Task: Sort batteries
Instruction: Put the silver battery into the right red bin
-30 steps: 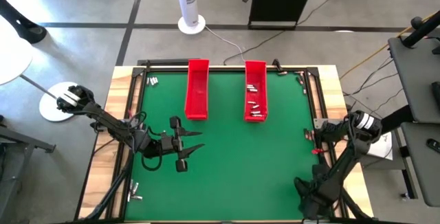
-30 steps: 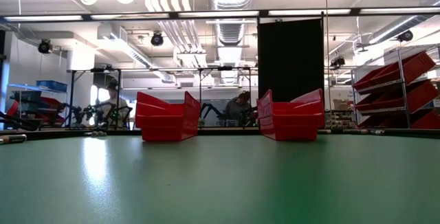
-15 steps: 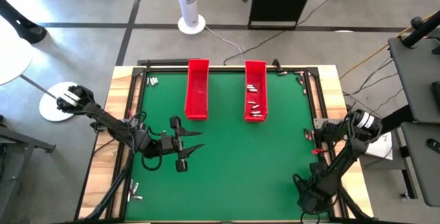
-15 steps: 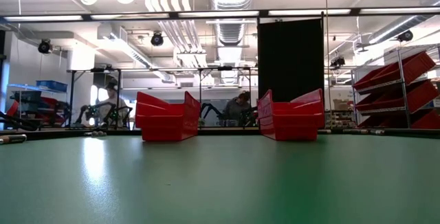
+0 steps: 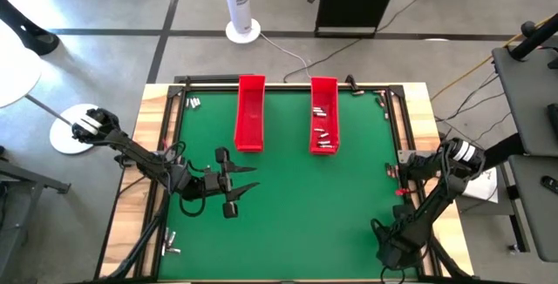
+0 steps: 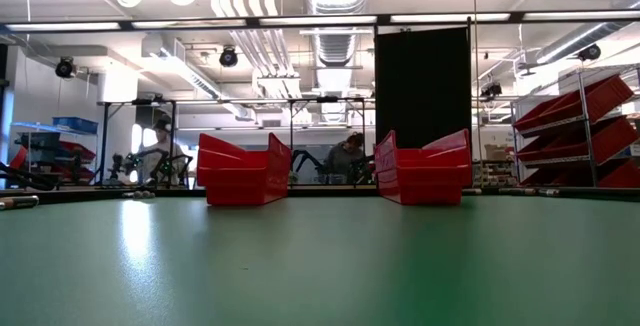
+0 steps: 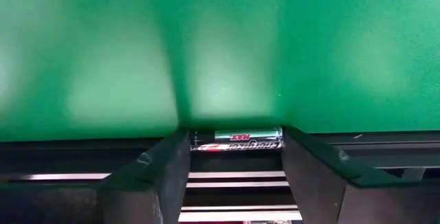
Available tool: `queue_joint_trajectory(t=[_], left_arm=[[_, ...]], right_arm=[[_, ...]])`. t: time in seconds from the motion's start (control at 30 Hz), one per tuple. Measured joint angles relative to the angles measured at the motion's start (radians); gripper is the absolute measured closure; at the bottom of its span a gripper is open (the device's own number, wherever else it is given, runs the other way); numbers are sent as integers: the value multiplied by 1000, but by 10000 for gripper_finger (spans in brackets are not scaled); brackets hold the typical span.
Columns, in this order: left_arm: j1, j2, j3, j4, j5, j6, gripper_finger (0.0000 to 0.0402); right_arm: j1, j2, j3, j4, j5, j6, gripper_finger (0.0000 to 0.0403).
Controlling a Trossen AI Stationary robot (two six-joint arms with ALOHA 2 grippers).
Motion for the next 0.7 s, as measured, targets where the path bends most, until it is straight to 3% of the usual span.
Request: queue_joint_trajectory(t=[0.7], left_arm=[[0,0,0,1,0,0,244]], right_arm=[[-48,3,34,-9,7,26,205]])
